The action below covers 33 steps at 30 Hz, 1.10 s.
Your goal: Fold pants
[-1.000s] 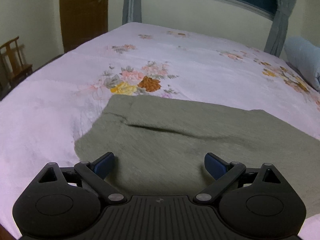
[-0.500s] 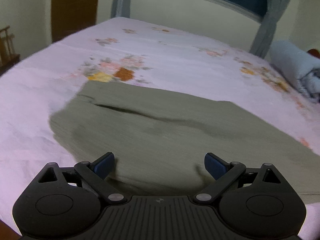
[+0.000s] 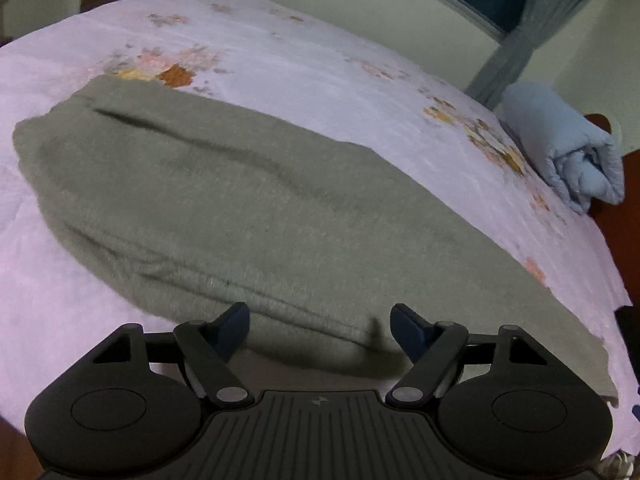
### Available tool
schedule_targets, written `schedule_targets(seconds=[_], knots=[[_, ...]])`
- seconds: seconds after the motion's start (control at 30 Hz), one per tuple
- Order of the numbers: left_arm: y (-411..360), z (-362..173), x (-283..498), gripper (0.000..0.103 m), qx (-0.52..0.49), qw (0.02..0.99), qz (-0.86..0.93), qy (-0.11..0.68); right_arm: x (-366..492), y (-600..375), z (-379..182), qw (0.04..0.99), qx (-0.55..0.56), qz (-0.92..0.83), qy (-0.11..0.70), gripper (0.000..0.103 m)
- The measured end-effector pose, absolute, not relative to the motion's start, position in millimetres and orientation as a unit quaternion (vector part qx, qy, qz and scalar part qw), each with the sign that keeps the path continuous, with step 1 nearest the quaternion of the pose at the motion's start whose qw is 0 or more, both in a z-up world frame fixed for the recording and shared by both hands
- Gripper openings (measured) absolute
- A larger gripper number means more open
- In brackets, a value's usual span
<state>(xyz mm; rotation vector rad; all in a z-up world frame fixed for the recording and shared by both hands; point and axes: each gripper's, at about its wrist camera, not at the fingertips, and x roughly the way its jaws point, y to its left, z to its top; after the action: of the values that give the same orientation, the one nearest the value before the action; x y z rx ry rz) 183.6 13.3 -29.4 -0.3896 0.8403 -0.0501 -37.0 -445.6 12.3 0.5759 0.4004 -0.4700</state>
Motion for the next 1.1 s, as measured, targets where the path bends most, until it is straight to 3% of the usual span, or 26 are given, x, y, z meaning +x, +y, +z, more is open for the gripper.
schedule_targets(seconds=[0.2, 0.47, 1.0, 1.07, 1.1], knots=[[20, -33, 176, 0.065, -0.242, 0.887, -0.003, 0.392, -28, -403, 3, 0.92, 0.296, -0.14, 0.215, 0.042], [31, -50, 185, 0.065, -0.335, 0.85, -0.011, 0.406, -8, -363, 4, 0.928, 0.278, -0.068, 0.237, 0.042], [34, -75, 191, 0.062, -0.381, 0.838, -0.009, 0.39, 7, -342, -4, 0.917, 0.286, -0.021, 0.279, 0.043], [41, -78, 194, 0.033, -0.392, 0.839, -0.01, 0.378, 11, -340, -5, 0.914, 0.292, -0.014, 0.282, 0.043], [44, -81, 196, 0.008, -0.402, 0.834, -0.011, 0.379, 13, -337, -5, 0.912, 0.294, -0.008, 0.285, 0.043]])
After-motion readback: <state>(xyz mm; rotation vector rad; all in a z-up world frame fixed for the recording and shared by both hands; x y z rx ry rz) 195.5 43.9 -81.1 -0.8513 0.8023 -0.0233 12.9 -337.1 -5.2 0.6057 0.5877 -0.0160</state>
